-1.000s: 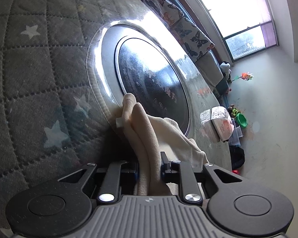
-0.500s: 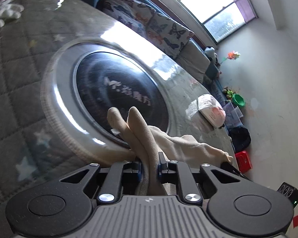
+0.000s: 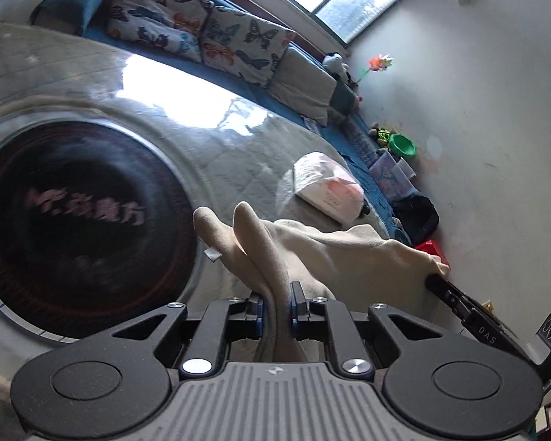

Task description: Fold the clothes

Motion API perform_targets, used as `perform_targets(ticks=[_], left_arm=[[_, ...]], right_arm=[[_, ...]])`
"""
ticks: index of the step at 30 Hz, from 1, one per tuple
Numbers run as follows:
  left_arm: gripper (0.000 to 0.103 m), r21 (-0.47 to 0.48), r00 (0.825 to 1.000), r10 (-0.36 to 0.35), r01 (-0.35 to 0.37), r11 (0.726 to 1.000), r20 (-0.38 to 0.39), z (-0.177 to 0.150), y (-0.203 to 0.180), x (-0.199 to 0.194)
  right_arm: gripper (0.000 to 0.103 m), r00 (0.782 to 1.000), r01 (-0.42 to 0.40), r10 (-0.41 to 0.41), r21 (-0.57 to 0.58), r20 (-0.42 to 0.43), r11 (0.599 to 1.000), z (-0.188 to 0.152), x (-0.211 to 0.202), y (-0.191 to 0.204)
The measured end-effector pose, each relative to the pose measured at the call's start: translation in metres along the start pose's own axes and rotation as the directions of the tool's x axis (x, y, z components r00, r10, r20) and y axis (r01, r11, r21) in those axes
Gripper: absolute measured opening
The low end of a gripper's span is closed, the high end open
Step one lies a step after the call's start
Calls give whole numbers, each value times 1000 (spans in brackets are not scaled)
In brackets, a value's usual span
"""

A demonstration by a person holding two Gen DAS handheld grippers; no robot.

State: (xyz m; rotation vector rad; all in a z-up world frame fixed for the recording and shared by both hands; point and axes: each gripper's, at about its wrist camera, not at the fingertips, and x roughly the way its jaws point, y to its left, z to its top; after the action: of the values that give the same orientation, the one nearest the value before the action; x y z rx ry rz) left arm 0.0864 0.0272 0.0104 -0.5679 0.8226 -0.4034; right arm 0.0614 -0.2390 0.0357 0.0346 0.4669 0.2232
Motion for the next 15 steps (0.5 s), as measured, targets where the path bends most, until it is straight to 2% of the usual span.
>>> perform_targets(ticks=[8,15], left_arm=[[14,79,1000,6,-4,997,-22,12,-43,52],[14,116,998,32,-25,993,-61,12,-59,89]], right_arm=[[10,994,105,-105,8,1,994,14,9,-42],[10,985,169,-168,42,-39,985,8,28,-79]])
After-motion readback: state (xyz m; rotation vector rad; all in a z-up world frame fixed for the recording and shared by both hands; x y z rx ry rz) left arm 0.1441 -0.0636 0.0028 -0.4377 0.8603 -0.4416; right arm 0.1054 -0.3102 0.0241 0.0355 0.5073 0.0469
